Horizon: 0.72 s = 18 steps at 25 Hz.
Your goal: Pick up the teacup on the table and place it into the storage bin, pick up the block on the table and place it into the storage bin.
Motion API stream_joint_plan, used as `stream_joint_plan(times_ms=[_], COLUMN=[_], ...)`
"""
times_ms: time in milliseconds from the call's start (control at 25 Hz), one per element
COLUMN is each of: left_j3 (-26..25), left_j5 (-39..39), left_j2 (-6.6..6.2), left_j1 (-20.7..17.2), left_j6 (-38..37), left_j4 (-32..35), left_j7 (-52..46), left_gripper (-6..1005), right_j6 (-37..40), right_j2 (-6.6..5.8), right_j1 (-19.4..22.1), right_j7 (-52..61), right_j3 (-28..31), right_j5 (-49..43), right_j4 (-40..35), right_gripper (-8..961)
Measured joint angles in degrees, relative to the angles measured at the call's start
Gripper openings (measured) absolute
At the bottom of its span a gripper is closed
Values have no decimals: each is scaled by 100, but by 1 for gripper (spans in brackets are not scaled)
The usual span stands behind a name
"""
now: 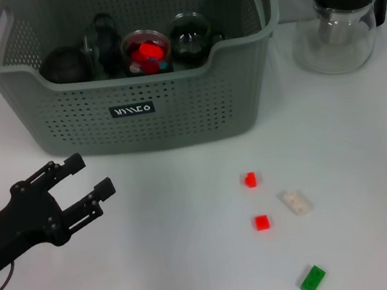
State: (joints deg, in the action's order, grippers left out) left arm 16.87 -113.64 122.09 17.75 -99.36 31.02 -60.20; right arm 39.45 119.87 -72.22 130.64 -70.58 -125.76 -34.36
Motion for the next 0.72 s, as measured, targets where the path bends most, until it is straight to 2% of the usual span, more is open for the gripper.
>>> stream_joint_plan(times_ms=[200,720], left_j3=[1,-9], left_j5=[0,15], left_j2=[8,17], left_j1=[7,9], left_j6=[2,-12], left_j4=[-8,-8], left_j7=[0,-1], left_gripper=[752,752], right_j6=[-140,-153], right_j2=[32,-33], right_j1=[-290,-223], right_j7=[-20,240], right_j3=[-43,-1], right_j5=[-131,-151], right_j4=[307,348], right_gripper=[457,556])
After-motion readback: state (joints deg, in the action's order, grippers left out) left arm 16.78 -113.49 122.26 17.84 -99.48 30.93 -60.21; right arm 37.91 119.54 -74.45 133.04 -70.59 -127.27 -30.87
